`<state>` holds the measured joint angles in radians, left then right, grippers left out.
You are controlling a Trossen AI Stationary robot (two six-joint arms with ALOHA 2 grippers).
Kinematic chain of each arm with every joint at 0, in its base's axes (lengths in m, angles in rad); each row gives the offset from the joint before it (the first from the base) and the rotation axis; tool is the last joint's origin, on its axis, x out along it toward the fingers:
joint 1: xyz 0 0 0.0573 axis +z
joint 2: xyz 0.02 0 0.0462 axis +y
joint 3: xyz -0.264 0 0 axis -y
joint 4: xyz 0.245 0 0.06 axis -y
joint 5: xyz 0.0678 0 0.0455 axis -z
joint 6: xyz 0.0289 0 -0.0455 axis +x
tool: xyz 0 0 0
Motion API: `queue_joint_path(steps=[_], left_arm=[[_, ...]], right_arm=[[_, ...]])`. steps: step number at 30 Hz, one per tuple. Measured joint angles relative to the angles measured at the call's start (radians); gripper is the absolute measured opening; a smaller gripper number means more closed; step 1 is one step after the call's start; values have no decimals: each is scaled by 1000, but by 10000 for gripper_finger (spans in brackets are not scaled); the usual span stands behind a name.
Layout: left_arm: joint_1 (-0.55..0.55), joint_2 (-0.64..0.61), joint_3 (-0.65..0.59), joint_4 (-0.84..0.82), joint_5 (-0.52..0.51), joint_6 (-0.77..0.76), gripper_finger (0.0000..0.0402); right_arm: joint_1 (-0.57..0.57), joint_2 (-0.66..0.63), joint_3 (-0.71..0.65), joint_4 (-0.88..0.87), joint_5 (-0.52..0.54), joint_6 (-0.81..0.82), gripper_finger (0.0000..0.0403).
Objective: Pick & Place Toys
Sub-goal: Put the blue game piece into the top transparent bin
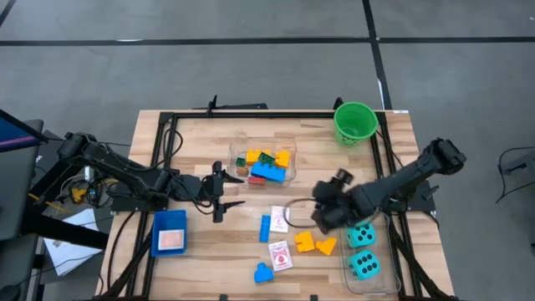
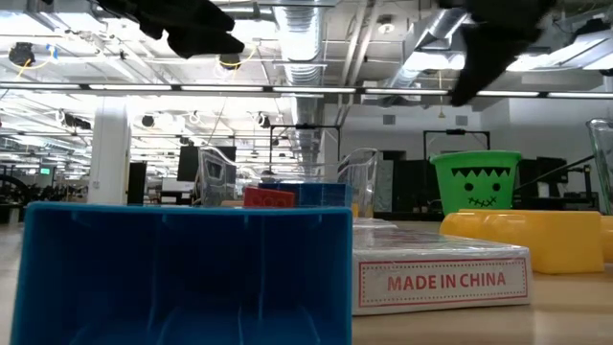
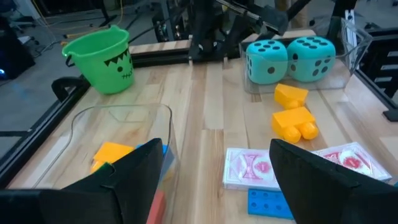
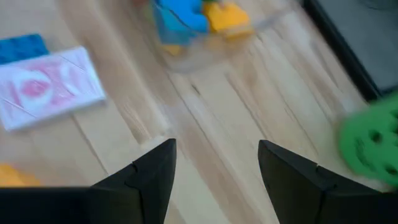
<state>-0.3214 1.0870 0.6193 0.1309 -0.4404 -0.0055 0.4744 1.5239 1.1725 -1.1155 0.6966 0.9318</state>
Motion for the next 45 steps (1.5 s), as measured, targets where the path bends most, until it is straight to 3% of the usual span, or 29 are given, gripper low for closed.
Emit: queue_joint_path(steps=[6, 15, 22, 28, 33, 38, 45], left_arm=[[0, 0, 0, 48, 0, 0, 290], [0, 22, 0, 87, 6, 6, 290], [-7, 241, 0, 284, 135, 70, 290], [-19, 480, 0, 293, 136, -23, 321], [-57, 631, 0, 429, 145, 86, 347], [-68, 696, 5, 506, 222, 109, 346], [-26, 697, 15, 497, 367, 55, 303]], right_arm=[[171, 31, 0, -177, 128, 261, 218], [319, 34, 0, -189, 365, 265, 218], [337, 34, 0, -193, 371, 266, 218], [337, 34, 0, -204, 371, 279, 218], [337, 34, 0, -234, 375, 326, 218], [337, 34, 0, -233, 376, 326, 218], [336, 34, 0, -232, 376, 326, 218]])
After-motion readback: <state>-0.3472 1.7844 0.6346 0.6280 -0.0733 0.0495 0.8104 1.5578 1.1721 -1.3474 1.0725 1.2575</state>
